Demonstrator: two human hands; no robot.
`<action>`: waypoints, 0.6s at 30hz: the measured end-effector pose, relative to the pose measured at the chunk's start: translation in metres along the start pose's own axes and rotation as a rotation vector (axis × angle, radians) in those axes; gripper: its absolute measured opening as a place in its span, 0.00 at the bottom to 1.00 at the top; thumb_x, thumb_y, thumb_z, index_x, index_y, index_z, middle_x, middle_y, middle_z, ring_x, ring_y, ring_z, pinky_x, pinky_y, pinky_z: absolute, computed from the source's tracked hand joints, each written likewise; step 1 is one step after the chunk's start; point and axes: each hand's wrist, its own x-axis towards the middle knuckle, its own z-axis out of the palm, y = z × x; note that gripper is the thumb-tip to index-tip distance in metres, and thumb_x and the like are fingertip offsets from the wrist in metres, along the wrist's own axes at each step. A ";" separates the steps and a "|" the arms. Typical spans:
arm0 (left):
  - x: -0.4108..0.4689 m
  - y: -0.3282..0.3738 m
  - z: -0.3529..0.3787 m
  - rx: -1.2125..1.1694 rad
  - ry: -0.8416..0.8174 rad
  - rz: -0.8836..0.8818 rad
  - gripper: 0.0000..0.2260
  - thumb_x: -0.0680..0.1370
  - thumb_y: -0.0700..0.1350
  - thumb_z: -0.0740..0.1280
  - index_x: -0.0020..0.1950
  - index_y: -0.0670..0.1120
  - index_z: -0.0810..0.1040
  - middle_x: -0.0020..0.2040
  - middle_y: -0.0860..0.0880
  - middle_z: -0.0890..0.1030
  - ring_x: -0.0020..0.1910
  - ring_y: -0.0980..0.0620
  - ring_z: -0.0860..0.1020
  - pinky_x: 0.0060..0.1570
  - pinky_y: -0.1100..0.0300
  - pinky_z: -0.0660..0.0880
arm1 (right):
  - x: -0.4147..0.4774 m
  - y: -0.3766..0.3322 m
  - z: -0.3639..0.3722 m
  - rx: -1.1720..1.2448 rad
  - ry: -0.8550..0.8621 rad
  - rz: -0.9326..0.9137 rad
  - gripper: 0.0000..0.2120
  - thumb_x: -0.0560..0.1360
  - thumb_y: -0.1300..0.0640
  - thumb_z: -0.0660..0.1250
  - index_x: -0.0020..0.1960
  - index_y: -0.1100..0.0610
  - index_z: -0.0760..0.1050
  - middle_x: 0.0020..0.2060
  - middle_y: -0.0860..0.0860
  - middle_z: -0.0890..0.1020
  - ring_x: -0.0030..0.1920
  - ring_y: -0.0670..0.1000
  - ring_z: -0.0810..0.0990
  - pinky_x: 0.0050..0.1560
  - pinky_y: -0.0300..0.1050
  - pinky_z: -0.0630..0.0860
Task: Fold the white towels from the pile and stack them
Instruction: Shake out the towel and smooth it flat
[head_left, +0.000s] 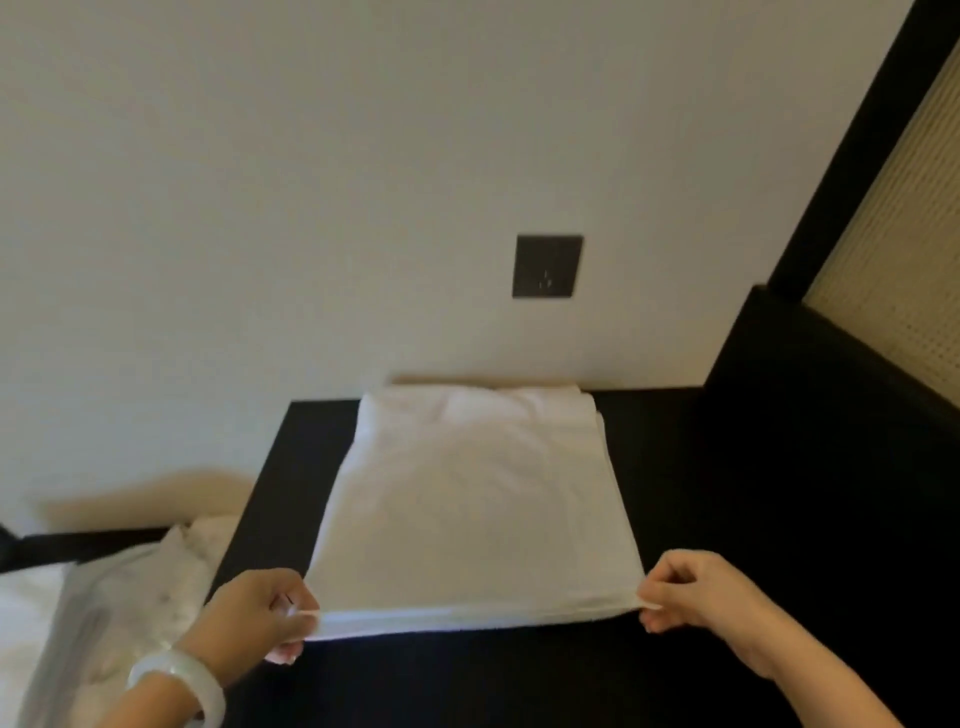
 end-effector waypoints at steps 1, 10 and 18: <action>-0.002 -0.006 0.005 0.027 -0.012 -0.005 0.01 0.73 0.38 0.73 0.42 0.42 0.82 0.32 0.43 0.83 0.34 0.46 0.84 0.36 0.57 0.81 | -0.002 0.008 0.001 -0.007 0.005 -0.012 0.05 0.73 0.60 0.74 0.47 0.59 0.81 0.38 0.51 0.87 0.40 0.50 0.87 0.40 0.41 0.82; 0.012 -0.013 0.003 -0.160 0.181 -0.040 0.02 0.79 0.42 0.67 0.49 0.47 0.80 0.45 0.45 0.84 0.43 0.47 0.83 0.44 0.52 0.82 | 0.008 0.014 0.006 -0.291 0.433 -0.107 0.09 0.75 0.51 0.72 0.36 0.47 0.79 0.33 0.46 0.82 0.36 0.44 0.81 0.36 0.40 0.72; 0.032 0.006 0.014 -0.184 0.163 -0.128 0.04 0.78 0.49 0.68 0.49 0.49 0.80 0.43 0.48 0.83 0.42 0.47 0.82 0.44 0.53 0.78 | 0.020 -0.003 0.064 -0.652 0.620 0.117 0.14 0.80 0.41 0.58 0.47 0.51 0.60 0.36 0.47 0.72 0.31 0.45 0.73 0.25 0.41 0.63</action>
